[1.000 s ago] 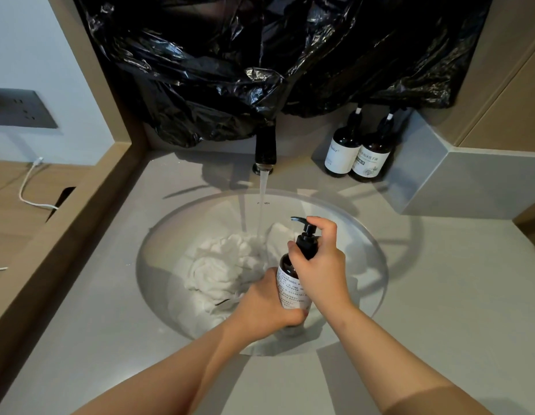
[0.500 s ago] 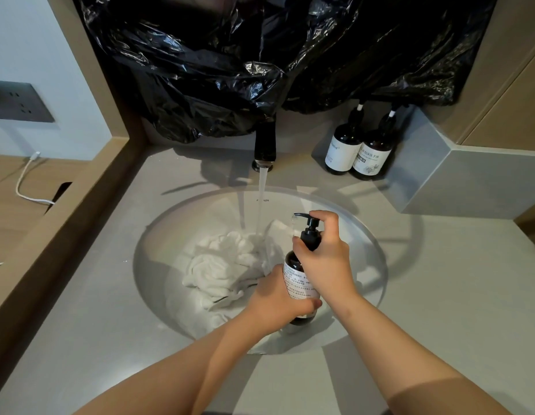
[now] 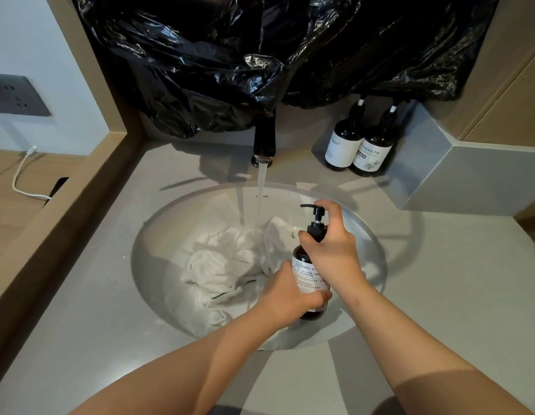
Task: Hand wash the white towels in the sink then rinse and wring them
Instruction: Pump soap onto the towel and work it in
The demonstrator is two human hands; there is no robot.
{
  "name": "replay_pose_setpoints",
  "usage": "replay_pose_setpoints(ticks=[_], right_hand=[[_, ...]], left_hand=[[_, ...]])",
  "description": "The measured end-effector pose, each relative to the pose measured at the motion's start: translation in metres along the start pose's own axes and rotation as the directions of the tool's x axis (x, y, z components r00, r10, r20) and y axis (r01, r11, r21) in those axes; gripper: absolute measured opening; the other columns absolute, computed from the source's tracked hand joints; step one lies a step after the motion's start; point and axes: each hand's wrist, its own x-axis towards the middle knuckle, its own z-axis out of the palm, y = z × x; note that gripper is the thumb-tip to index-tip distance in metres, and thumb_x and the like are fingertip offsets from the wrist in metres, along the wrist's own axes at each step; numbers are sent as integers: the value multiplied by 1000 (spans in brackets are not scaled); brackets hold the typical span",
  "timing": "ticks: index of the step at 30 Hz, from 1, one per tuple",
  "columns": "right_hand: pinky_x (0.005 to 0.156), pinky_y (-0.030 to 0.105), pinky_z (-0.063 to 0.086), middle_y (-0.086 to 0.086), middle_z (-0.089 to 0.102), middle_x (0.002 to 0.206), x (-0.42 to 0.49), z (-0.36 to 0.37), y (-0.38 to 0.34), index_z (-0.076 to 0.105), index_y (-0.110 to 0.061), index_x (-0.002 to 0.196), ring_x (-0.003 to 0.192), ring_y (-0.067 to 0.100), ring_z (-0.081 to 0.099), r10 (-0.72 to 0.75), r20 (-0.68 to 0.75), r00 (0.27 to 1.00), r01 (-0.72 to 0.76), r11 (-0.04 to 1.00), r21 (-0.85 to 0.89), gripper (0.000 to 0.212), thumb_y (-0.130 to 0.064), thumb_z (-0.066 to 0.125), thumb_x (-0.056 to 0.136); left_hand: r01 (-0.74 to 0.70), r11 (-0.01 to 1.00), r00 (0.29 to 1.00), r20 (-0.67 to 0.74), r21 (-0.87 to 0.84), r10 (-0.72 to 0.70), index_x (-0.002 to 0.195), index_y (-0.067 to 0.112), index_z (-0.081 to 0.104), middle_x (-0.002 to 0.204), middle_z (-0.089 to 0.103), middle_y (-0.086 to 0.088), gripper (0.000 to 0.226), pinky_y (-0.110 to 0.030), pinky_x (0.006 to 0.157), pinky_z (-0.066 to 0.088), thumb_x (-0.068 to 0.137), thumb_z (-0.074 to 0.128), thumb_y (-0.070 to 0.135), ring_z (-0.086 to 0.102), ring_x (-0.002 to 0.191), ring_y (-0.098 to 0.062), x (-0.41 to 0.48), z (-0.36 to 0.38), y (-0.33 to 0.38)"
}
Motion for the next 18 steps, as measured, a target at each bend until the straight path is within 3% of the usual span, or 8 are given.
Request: replay_pose_setpoints(ticks=[3,6,10,15,18], right_hand=[[68,28,48,-9,58,71,2,-6,-1,39,-45,118,72,10,58,11,-9,1000,-10,1000,6,51,-15,59,83],[64,26,45,-9,57,71,2,-10,-1,43,-39,108,70,10,56,11,-38,999,-10,1000,16,41,-11,59,82],[56,16,42,-8,57,70,-1,-11,3,43,-36,99,65,7,55,7,-85,996,-2,998,58,36,-9,61,82],[53,7,39,-10,56,67,0,-14,-1,40,-46,105,64,3,54,-12,-45,999,14,999,33,45,-14,61,83],[53,8,39,-10,55,69,3,-13,-2,41,-42,102,67,6,54,-23,-50,999,24,1000,18,40,-12,60,83]], left_hand=[[5,1000,1000,10,7,-5,85,17,62,79,70,-4,40,-37,69,53,53,68,39,67,75,-20,5,2,0],[17,1000,1000,17,14,-17,87,18,62,77,69,1,40,-31,65,50,54,67,40,65,72,-14,6,6,2],[47,998,999,0,36,-47,94,15,59,78,67,5,59,-21,59,44,47,65,50,64,71,-9,6,11,-1],[52,998,998,-22,45,-52,100,17,58,85,69,4,64,-28,66,52,49,68,53,66,79,-12,9,12,-2],[73,997,997,-25,40,-72,100,16,58,85,69,3,65,-29,67,53,48,68,53,66,78,-13,8,10,0]])
